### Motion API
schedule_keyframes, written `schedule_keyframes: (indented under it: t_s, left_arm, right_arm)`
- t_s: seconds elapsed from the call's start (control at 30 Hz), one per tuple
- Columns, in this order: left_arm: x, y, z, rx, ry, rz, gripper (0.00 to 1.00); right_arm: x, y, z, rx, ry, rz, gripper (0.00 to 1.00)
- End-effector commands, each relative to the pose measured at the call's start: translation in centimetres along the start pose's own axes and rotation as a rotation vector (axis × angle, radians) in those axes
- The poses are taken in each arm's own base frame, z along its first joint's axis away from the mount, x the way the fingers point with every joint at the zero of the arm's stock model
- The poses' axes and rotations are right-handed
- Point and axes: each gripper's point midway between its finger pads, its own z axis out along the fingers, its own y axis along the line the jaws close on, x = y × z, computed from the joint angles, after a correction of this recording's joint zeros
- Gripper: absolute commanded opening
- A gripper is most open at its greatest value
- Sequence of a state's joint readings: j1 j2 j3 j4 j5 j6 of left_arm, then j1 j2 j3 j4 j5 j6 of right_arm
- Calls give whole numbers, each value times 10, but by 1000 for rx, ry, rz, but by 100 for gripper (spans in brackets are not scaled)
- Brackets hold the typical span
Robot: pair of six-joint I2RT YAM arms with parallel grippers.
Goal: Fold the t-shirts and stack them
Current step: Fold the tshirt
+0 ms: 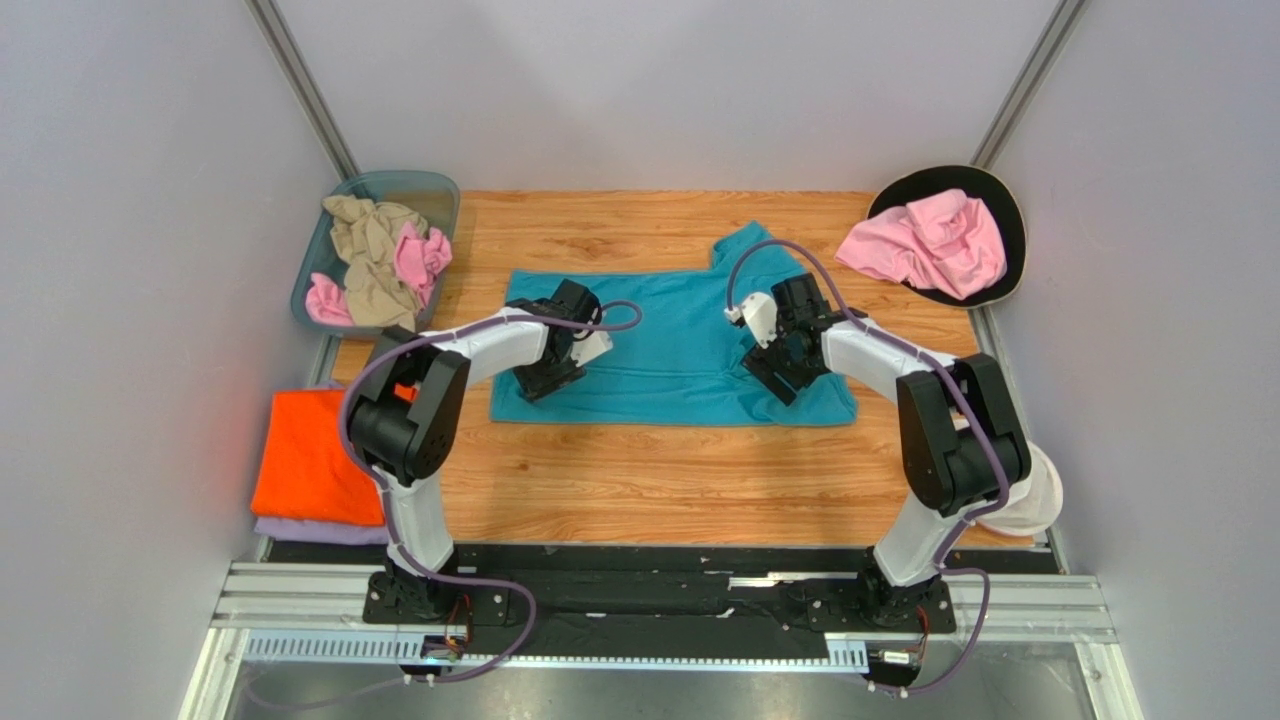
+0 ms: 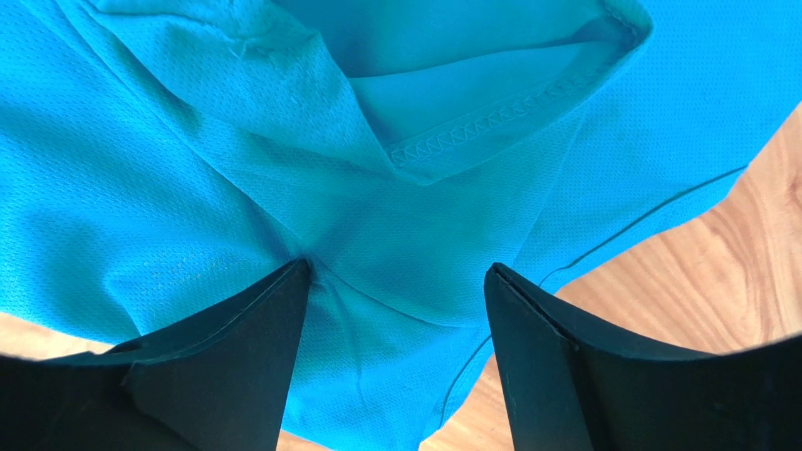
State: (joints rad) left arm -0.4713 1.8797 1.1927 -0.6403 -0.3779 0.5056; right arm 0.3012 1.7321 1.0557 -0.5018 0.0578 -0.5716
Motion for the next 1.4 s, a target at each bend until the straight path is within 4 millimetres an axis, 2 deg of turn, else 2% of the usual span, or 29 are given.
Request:
schedule_keyframes:
  t_s: [0.0,0.27,0.7,0.93,1.03,1.17,1.27,1.3,1.37]
  left_arm:
    - [24,-34,-3,83,71,20,62]
    - [35,-55,-13,102,74,51,62]
    - [71,-88,-18,162,96,110,62]
    - [76,-99,-29,202,55,120,62]
    - [74,-101,-38,211,15,124,62]
    - [66,-93,-58,201,-79,109,62]
    - [52,-73,-78,132,-168,94,64]
    - [43,-61,-87,88,-208,89,64]
    - [33,-47,-94,39,-249,84,66]
  right_arm:
    - [37,29,-6,-62,111,-2,73]
    - [52,49,-21,-72,110,-28,73]
    - [78,79,-36,-128,124,-49,74]
    - [90,94,-49,-172,137,-87,74]
    - [84,92,-59,-160,106,-86,74]
    - [61,76,-80,-105,25,-79,75]
    - [40,56,-91,-25,-25,-79,76]
    - [30,45,-96,16,-44,-77,76]
    - [15,33,-98,56,-74,-73,77]
